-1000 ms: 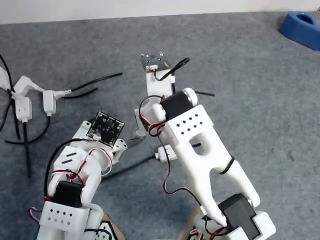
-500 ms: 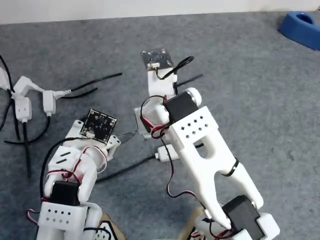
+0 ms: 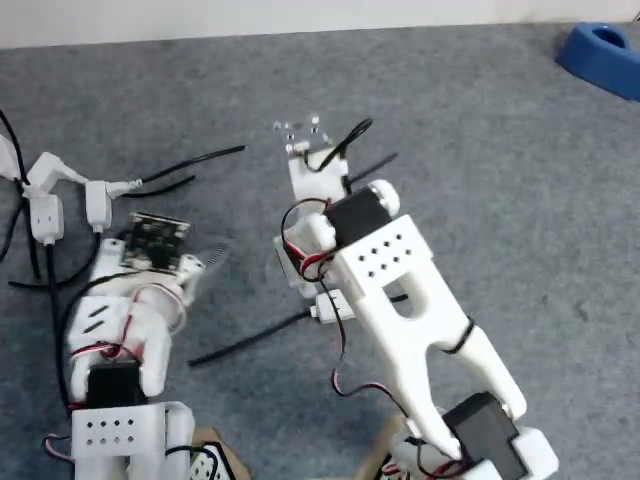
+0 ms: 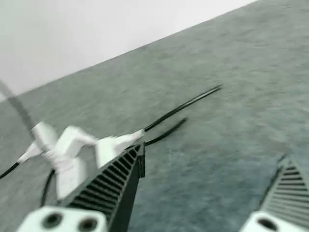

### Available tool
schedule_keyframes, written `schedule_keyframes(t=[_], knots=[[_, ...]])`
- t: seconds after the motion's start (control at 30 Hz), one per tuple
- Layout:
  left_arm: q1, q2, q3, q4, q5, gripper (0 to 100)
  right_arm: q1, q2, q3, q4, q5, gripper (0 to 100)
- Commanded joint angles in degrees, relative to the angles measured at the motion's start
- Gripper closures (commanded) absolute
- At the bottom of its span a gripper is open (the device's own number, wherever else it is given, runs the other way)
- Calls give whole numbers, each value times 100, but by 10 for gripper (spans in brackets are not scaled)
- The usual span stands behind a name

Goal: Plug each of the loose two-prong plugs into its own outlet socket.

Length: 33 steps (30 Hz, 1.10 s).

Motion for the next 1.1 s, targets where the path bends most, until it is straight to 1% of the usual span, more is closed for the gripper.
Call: schedule_keyframes(t=[0.0,0.1,0.2,0.3,0.37,0.57,0.7,1.0,1.07], knots=[[-585,-31,75,-158,0,614,760,-251,629,-637,176,991],[-673,-31,198,-167,-26,614,1332,-382,1376,-1323,158,991],[-673,-22,374,-316,-44,614,1631,-1077,2018,-1745,141,991],[-664,-22,611,-633,-79,613,1666,-1991,2484,-1851,-18,991],[-637,-22,664,-668,-167,614,1692,-2404,2949,-2220,26,991],[-681,-22,699,-659,-185,614,1604,-2598,4259,-3213,132,991],[-778,-22,752,-668,-185,614,1174,-2633,4646,-3284,123,991],[-778,-22,822,-668,-193,611,1182,-2633,4418,-3257,123,991],[-778,-22,813,-668,-202,611,1200,-2633,4409,-3257,299,991]])
